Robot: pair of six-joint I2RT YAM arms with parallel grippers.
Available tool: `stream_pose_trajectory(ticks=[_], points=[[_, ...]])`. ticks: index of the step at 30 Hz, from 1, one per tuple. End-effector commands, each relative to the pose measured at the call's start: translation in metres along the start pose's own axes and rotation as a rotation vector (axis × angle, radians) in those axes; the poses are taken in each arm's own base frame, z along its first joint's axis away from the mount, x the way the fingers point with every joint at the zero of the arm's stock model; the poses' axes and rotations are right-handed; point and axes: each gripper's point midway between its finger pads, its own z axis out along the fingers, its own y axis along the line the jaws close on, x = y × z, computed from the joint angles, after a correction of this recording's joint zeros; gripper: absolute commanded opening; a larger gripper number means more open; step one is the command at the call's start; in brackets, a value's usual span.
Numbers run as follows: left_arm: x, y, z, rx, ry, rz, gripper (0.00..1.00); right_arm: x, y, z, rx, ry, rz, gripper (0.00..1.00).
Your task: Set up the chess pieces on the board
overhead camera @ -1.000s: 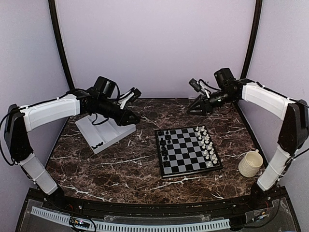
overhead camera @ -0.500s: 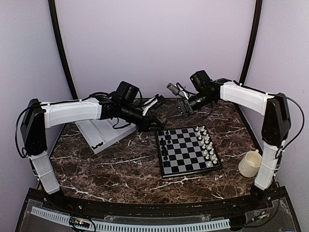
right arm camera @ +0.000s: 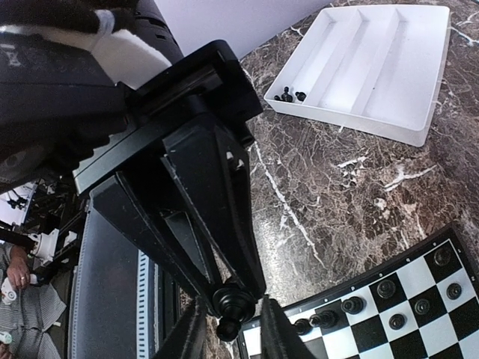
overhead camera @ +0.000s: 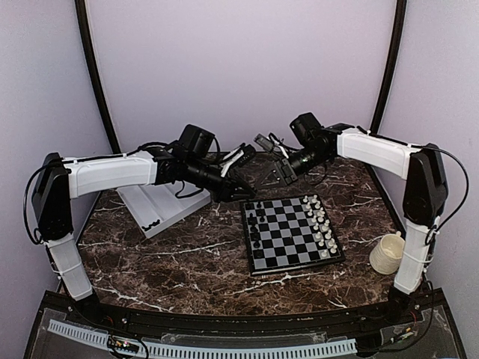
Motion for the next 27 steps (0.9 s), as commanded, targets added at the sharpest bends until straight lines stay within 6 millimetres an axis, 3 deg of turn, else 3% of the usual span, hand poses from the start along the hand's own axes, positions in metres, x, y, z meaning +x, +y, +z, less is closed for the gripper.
stream_pose_trajectory(ticks=[1, 4, 11, 17, 23, 27], points=[[-0.012, -0.004, -0.004, 0.005, -0.031, 0.025, 0.06, -0.007, 0.007, 0.001, -0.015, -0.009, -0.04, 0.16], [-0.01, -0.003, -0.003, -0.001, -0.023, 0.022, 0.06, -0.008, 0.01, -0.001, -0.012, -0.008, -0.051, 0.03], [0.009, 0.011, -0.007, -0.092, 0.063, 0.032, 0.05, -0.005, 0.0, -0.016, 0.157, 0.031, -0.147, 0.01], [0.02, 0.036, -0.029, -0.253, 0.07, 0.022, 0.01, 0.042, -0.036, -0.018, 0.395, 0.213, -0.227, 0.01], [0.016, 0.065, -0.052, -0.349, 0.048, -0.047, 0.01, 0.089, -0.054, 0.0, 0.472, 0.352, -0.254, 0.02], [0.011, 0.074, -0.063, -0.359, 0.019, -0.079, 0.01, 0.1, -0.065, 0.011, 0.515, 0.408, -0.28, 0.02]])
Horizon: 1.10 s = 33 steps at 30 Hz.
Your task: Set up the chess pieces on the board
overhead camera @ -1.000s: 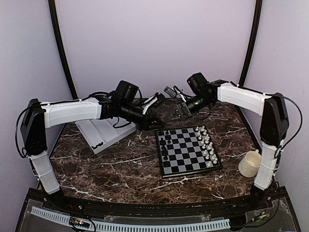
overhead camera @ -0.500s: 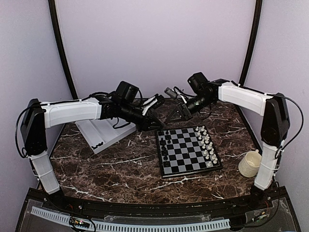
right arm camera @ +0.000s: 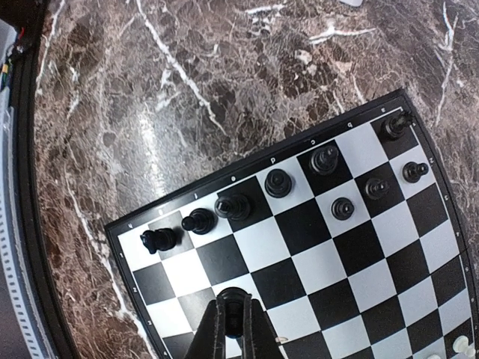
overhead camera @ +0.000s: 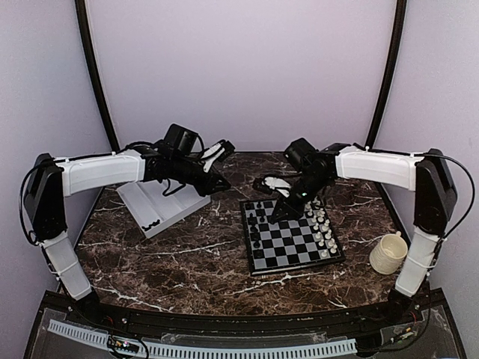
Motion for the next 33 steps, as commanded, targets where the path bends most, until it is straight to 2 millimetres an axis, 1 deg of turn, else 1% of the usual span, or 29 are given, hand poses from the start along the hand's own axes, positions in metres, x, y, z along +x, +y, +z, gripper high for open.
stream_pose_trajectory(ticks=[1, 6, 11, 14, 21, 33], points=[[-0.024, 0.013, -0.028, -0.047, -0.071, -0.026, 0.01, 0.001, -0.015, 0.012, 0.114, 0.054, -0.073, 0.02], [-0.024, 0.015, -0.03, -0.065, -0.071, -0.029, 0.01, 0.0, -0.02, 0.03, 0.13, 0.096, -0.085, 0.03], [-0.028, 0.018, -0.034, -0.071, -0.075, -0.031, 0.01, 0.004, -0.029, 0.049, 0.138, 0.144, -0.067, 0.03], [-0.03, 0.02, -0.038, -0.077, -0.084, -0.036, 0.01, 0.002, -0.032, 0.052, 0.14, 0.151, -0.062, 0.03], [-0.031, 0.021, -0.041, -0.081, -0.087, -0.036, 0.02, 0.003, -0.036, 0.061, 0.144, 0.173, -0.057, 0.03], [-0.031, 0.021, -0.041, -0.08, -0.083, -0.033, 0.02, 0.004, -0.036, 0.07, 0.142, 0.191, -0.06, 0.06]])
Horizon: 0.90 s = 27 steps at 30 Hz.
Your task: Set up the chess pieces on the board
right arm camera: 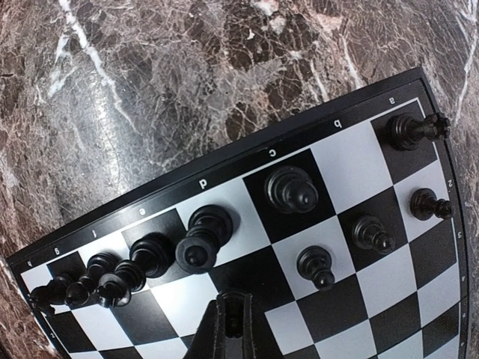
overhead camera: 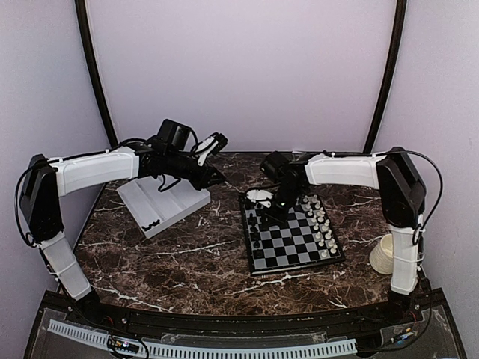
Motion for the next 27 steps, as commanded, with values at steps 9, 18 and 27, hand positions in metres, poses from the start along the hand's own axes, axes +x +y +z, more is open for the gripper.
stream_pose_trajectory(ticks=[9, 18, 27], points=[[-0.0219, -0.0025, -0.0208, -0.006, -0.049, 0.016, 0.02, -0.009, -0.0003, 0.0023, 0.023, 0.002, -0.011, 0.14], [-0.0211, -0.0035, -0.0193, 0.001, -0.046, 0.014, 0.02, -0.0085, -0.0019, 0.0012, 0.036, 0.003, -0.011, 0.19], [-0.0212, -0.0046, -0.0192, 0.01, -0.046, 0.011, 0.02, -0.0097, -0.0059, 0.0012, 0.055, 0.004, -0.005, 0.18]])
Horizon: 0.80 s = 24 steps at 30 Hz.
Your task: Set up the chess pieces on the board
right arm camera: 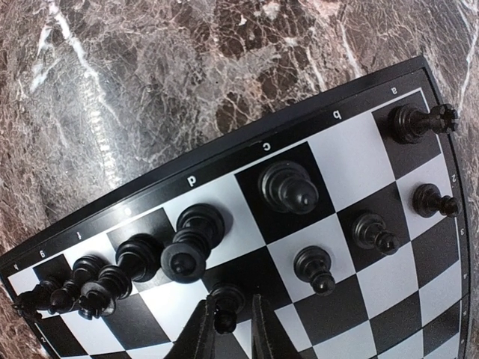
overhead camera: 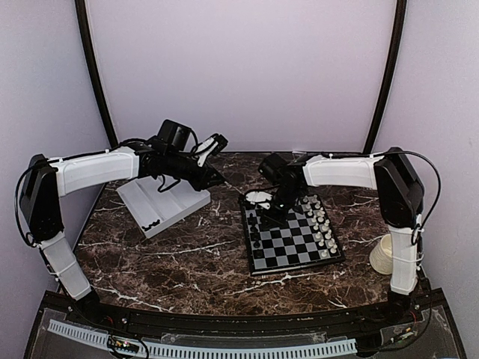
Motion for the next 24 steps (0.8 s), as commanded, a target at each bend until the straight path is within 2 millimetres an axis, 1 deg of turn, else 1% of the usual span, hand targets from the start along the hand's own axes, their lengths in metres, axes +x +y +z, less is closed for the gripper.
stream_pose_trajectory(ticks=[1, 14, 17, 24], points=[[-0.025, -0.004, -0.02, 0.005, -0.06, 0.016, 0.02, -0.013, -0.003, -0.005, 0.025, -0.028, -0.004, 0.18], [-0.023, -0.005, -0.019, 0.013, -0.053, 0.014, 0.02, -0.015, -0.005, -0.004, 0.028, -0.026, 0.004, 0.18], [-0.023, -0.005, -0.018, 0.016, -0.05, 0.013, 0.02, -0.016, -0.004, -0.007, 0.027, -0.029, 0.005, 0.18], [-0.022, -0.007, -0.017, 0.027, -0.046, 0.013, 0.02, -0.019, 0.003, -0.026, 0.016, -0.059, -0.009, 0.19]])
